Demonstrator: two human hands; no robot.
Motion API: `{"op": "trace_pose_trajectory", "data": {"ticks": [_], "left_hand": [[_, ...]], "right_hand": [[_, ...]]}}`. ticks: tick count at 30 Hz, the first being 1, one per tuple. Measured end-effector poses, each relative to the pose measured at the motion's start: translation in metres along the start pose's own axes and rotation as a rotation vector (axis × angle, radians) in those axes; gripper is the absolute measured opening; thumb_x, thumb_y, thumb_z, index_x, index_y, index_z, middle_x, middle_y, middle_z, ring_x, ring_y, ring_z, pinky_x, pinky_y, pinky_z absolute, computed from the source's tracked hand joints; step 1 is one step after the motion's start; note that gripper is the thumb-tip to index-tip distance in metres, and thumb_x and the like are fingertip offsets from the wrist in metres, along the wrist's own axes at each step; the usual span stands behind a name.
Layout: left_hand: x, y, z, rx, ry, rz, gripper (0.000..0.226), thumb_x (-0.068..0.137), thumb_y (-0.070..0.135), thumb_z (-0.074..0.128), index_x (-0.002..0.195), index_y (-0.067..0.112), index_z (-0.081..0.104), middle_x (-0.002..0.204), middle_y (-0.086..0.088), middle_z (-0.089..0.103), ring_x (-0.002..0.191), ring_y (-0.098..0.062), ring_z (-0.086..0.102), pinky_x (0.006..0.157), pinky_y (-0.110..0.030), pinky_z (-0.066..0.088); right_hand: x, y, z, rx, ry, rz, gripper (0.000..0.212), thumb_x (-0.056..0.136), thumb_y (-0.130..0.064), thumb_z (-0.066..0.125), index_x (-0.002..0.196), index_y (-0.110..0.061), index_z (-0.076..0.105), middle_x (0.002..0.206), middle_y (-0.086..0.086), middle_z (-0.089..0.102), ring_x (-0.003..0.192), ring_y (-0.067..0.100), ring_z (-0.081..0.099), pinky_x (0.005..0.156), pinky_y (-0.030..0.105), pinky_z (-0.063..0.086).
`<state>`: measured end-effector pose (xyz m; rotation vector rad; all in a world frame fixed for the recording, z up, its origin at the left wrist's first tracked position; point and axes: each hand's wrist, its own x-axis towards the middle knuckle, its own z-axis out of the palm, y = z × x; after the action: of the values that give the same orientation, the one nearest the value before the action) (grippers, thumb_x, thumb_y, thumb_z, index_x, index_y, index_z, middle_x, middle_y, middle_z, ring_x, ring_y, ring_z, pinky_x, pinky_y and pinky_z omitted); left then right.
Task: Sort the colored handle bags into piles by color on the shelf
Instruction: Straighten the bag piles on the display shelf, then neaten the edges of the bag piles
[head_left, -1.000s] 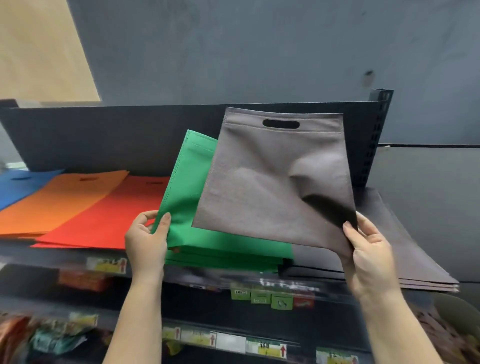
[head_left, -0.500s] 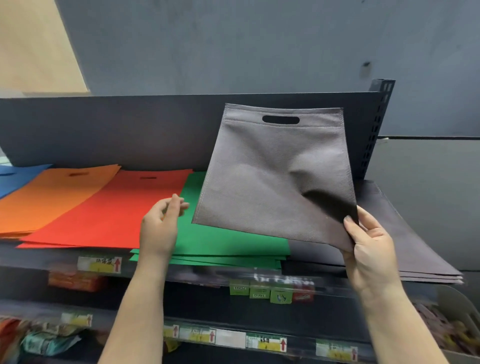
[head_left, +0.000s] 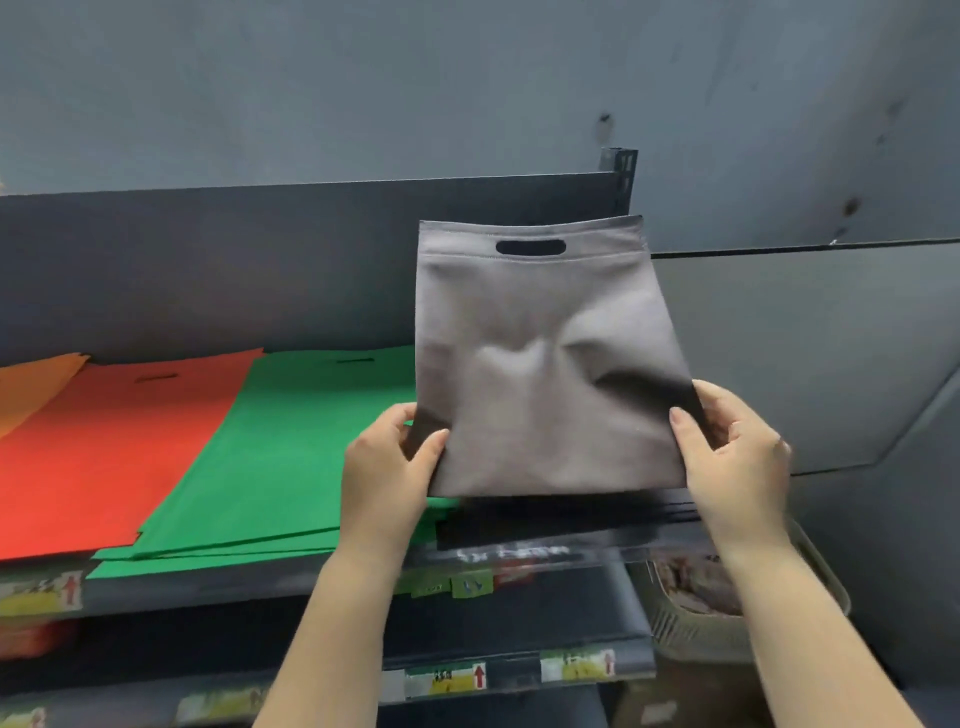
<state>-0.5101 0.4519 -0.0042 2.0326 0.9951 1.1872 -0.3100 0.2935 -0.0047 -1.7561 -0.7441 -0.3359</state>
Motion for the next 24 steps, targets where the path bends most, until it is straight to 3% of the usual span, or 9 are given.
{"op": "trace_pose_trajectory", "data": {"ticks": [2, 5, 9, 13, 19, 24], "left_hand": [[-0.003, 0.004, 0.012, 0.144, 0.003, 0.034, 0.021, 0.083, 0.016, 0.071, 0.103, 0.011, 0.067, 0.094, -0.004, 0.071, 0.084, -0.023, 0.066, 0.074, -0.035, 0.052], [-0.008, 0.01, 0.028, 0.324, -0.026, 0.012, 0.03, 0.085, 0.023, 0.069, 0.112, 0.01, 0.064, 0.101, -0.012, 0.07, 0.094, -0.032, 0.064, 0.075, -0.038, 0.05], [-0.016, 0.016, 0.042, 0.545, -0.12, -0.07, 0.038, 0.086, 0.033, 0.067, 0.118, 0.015, 0.06, 0.105, -0.012, 0.066, 0.098, -0.031, 0.06, 0.075, -0.037, 0.046], [-0.022, 0.023, 0.051, 0.645, -0.124, -0.094, 0.048, 0.087, 0.036, 0.064, 0.128, 0.013, 0.052, 0.119, -0.008, 0.058, 0.111, -0.027, 0.05, 0.089, -0.038, 0.041], [-0.036, 0.058, 0.077, 0.584, -0.158, 0.031, 0.045, 0.092, 0.033, 0.056, 0.132, 0.014, 0.049, 0.134, -0.003, 0.05, 0.123, -0.023, 0.043, 0.099, -0.036, 0.033], [-0.054, 0.112, 0.132, 0.519, -0.225, 0.216, 0.048, 0.092, 0.033, 0.056, 0.135, 0.014, 0.048, 0.138, -0.002, 0.049, 0.13, -0.02, 0.041, 0.104, -0.034, 0.032]], "right_hand": [[0.007, 0.008, -0.005, -0.147, -0.038, -0.049, 0.031, 0.086, -0.008, 0.067, 0.117, -0.001, 0.065, 0.104, 0.015, 0.07, 0.093, 0.031, 0.064, 0.083, 0.024, 0.041], [0.016, 0.02, -0.01, -0.29, -0.129, -0.062, 0.034, 0.088, -0.01, 0.066, 0.12, 0.0, 0.062, 0.11, 0.019, 0.068, 0.101, 0.036, 0.062, 0.085, 0.031, 0.042], [0.021, 0.034, -0.011, -0.482, -0.321, -0.011, 0.031, 0.091, -0.017, 0.061, 0.119, -0.003, 0.06, 0.114, 0.018, 0.065, 0.103, 0.038, 0.059, 0.081, 0.037, 0.044], [0.027, 0.044, -0.017, -0.634, -0.502, 0.061, 0.029, 0.094, -0.03, 0.053, 0.112, -0.007, 0.058, 0.113, 0.013, 0.06, 0.104, 0.035, 0.056, 0.079, 0.036, 0.043], [0.033, 0.059, -0.065, -0.544, -0.457, -0.055, 0.042, 0.094, -0.036, 0.053, 0.13, -0.013, 0.053, 0.121, 0.006, 0.055, 0.112, 0.026, 0.052, 0.084, 0.034, 0.043], [0.043, 0.082, -0.135, -0.723, -0.444, -0.149, 0.05, 0.096, -0.042, 0.045, 0.14, -0.018, 0.042, 0.133, -0.001, 0.052, 0.119, 0.022, 0.049, 0.094, 0.035, 0.038]]}}
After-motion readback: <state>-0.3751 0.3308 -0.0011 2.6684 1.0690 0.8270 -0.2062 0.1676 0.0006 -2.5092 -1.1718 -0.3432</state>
